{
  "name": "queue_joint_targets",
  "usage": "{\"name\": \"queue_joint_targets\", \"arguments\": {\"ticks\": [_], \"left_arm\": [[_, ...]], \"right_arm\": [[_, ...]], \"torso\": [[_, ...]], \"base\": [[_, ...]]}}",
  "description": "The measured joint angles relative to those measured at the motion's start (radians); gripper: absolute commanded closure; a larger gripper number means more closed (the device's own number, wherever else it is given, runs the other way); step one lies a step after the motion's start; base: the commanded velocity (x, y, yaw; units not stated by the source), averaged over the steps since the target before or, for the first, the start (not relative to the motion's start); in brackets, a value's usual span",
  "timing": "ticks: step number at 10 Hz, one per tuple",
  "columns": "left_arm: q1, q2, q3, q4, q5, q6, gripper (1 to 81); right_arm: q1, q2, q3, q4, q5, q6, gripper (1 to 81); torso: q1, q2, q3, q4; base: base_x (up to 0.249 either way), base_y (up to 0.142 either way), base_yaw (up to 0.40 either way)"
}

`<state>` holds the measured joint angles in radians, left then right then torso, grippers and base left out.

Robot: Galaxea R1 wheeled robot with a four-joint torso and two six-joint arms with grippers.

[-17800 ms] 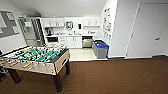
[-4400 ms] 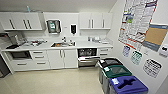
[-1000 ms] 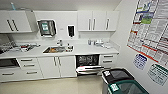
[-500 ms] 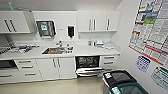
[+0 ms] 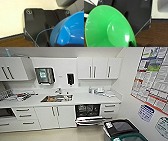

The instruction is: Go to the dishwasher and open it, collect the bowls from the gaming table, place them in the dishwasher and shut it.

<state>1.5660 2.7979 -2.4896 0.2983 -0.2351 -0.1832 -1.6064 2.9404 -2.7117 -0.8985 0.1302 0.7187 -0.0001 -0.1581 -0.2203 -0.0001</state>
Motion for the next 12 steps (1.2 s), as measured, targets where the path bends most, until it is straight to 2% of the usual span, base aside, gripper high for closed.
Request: {"name": "queue_joint_targets", "arguments": {"ticks": [12], "left_arm": [[0.0, 0.0, 0.0, 0.0, -0.001, 0.0, 81.1]], "right_arm": [[0.002, 0.0, 0.0, 0.0, -0.001, 0.0, 81.1]], "torso": [[0.0, 0.0, 0.0, 0.0]], "base": [[0.098, 0.0, 0.0]]}}
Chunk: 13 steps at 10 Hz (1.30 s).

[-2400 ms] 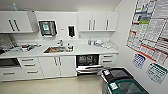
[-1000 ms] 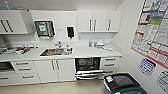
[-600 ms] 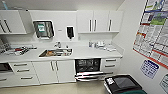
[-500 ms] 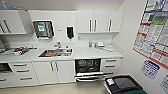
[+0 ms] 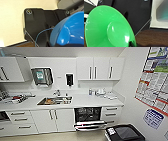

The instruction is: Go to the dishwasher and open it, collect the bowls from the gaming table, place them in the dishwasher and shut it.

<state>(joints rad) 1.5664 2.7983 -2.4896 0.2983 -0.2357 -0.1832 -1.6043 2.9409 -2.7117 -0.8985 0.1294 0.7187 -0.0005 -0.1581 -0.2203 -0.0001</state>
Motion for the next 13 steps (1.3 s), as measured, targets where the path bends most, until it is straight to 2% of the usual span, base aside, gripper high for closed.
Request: {"name": "queue_joint_targets", "arguments": {"ticks": [5, 13], "left_arm": [[0.0, 0.0, 0.0, 0.0, -0.001, 0.0, 81.1], [0.0, 0.002, 0.002, 0.0, -0.002, 0.0, 81.1]], "right_arm": [[0.0, 0.0, 0.0, 0.0, 0.0, 0.0, 81.1], [0.0, 0.0, 0.0, 0.0, 0.0, 0.0, 81.1]], "torso": [[0.0, 0.0, 0.0, 0.0], [0.001, 0.0, 0.0, 0.0]], "base": [[0.077, 0.0, 0.0], [0.076, 0.077, 0.0]]}}
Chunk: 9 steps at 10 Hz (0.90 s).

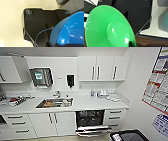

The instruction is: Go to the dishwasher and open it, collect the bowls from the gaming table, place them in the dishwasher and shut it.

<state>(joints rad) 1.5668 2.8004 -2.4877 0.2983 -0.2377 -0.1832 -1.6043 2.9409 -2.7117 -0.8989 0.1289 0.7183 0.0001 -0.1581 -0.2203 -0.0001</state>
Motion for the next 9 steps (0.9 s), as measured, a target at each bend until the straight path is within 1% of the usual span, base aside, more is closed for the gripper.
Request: {"name": "queue_joint_targets", "arguments": {"ticks": [3, 9], "left_arm": [[0.0, 0.0, 0.0, 0.0, 0.0, 0.0, 81.1], [-0.005, 0.0, 0.0, 0.0, -0.002, 0.0, 81.1]], "right_arm": [[0.0, 0.0, 0.0, 0.0, 0.0, 0.0, 81.1], [0.003, 0.0, 0.0, 0.0, 0.0, 0.0, 81.1]], "torso": [[0.0, 0.0, 0.0, 0.0], [0.001, 0.0, 0.0, 0.0]], "base": [[0.076, 0.077, 0.0], [0.078, 0.063, 0.0]]}}
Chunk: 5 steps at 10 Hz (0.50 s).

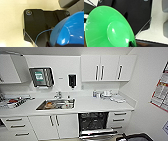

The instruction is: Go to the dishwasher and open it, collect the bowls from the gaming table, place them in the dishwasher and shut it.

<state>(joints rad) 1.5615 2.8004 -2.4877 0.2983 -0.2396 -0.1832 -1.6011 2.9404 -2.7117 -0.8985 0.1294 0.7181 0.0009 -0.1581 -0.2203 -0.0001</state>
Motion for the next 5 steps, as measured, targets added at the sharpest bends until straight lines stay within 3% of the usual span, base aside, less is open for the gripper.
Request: {"name": "queue_joint_targets", "arguments": {"ticks": [5], "left_arm": [[0.013, 0.0, 0.0, 0.0, 0.004, 0.0, 81.1]], "right_arm": [[-0.007, 0.0, 0.0, 0.0, -0.006, 0.002, 81.1]], "torso": [[-0.002, -0.001, 0.0, 0.0]], "base": [[0.082, 0.0, 0.0]]}}
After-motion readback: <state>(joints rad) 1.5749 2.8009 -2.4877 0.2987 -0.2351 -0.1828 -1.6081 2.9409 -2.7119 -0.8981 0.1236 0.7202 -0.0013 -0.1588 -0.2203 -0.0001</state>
